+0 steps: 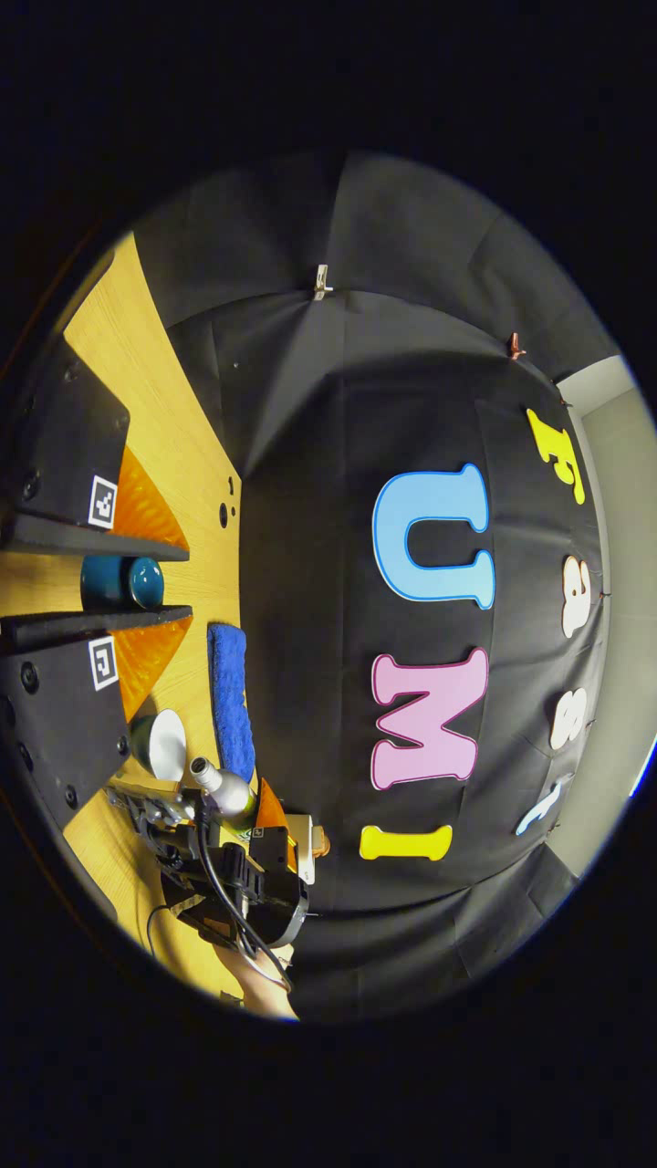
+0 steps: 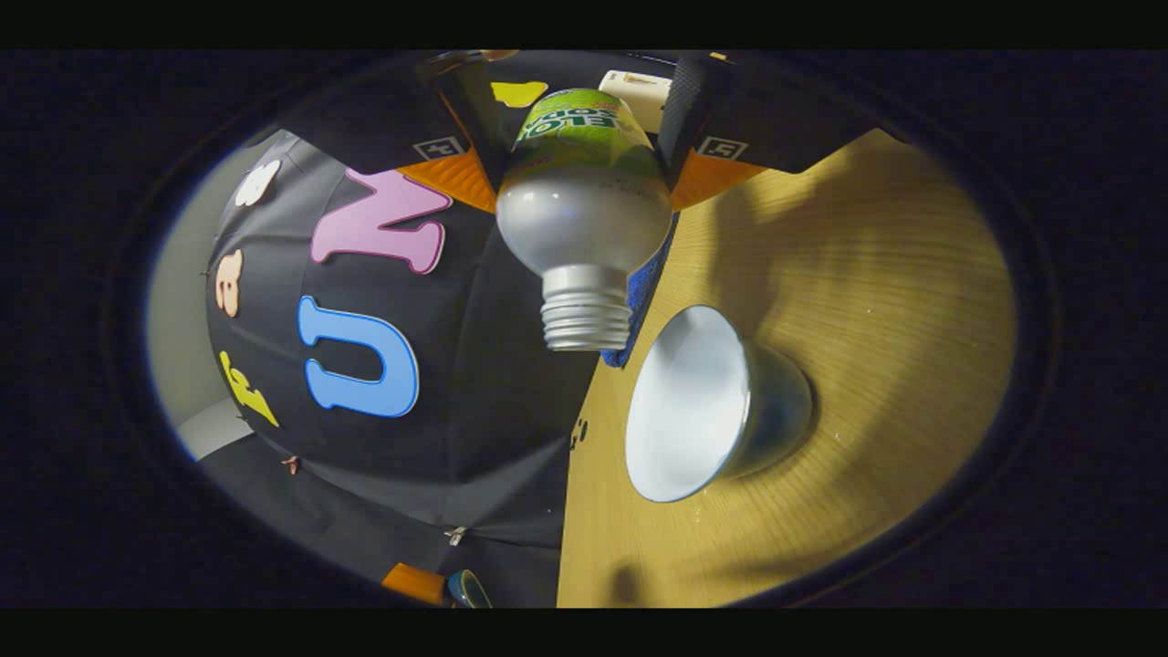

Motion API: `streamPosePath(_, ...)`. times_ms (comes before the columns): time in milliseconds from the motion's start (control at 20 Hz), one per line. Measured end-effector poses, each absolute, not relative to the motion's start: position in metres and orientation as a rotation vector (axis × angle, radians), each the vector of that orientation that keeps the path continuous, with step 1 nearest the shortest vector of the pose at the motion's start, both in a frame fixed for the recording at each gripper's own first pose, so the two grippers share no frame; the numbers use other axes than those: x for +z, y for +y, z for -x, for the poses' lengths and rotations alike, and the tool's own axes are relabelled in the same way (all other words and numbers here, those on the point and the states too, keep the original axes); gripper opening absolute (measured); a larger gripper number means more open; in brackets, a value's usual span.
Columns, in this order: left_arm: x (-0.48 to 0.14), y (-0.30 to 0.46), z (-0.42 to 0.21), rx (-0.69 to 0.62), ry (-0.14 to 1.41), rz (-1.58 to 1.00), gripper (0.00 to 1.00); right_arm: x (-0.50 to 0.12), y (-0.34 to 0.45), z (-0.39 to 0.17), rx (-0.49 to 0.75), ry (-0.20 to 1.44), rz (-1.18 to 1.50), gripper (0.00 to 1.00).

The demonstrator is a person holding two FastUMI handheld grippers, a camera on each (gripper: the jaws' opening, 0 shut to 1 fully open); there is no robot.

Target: Open the teacup lid with one hand, grasp the water bottle and pour water into the teacup with the other hand; after pouring, place the water bottle on the coaster and then close the teacup lid.

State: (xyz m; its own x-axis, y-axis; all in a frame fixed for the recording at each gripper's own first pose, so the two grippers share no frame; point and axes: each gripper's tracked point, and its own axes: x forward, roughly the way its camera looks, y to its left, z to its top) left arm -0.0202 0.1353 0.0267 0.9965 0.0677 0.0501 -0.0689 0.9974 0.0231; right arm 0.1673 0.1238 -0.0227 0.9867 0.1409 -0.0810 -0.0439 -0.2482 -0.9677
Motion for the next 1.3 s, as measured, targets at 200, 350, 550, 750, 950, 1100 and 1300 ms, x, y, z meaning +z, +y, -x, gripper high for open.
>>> streamPosePath(200,0.029,0.133,0.022,0.065,-0.055,-0.035,0.29,-0.020,0.127,-0.167,0.176,-0.095,1.851,0.76)
streamPosePath(350,0.030,0.135,0.022,0.070,-0.054,-0.049,0.29,-0.018,0.124,-0.169,0.166,-0.099,1.861,0.76)
streamPosePath(550,0.027,0.137,0.023,0.075,-0.045,-0.041,0.29,-0.019,0.125,-0.170,0.175,-0.103,1.880,0.76)
streamPosePath(750,0.022,0.142,0.023,0.087,-0.038,-0.033,0.29,-0.018,0.130,-0.172,0.191,-0.136,1.932,0.76)
streamPosePath(950,0.020,0.143,0.024,0.091,-0.027,-0.033,0.29,-0.014,0.138,-0.175,0.208,-0.164,1.956,0.76)
streamPosePath(1100,0.022,0.142,0.027,0.089,-0.035,-0.034,0.31,-0.008,0.144,-0.176,0.205,-0.198,2.000,0.76)
streamPosePath(1300,0.021,0.141,0.027,0.087,-0.035,-0.030,0.29,0.001,0.143,-0.178,0.183,-0.229,2.027,0.76)
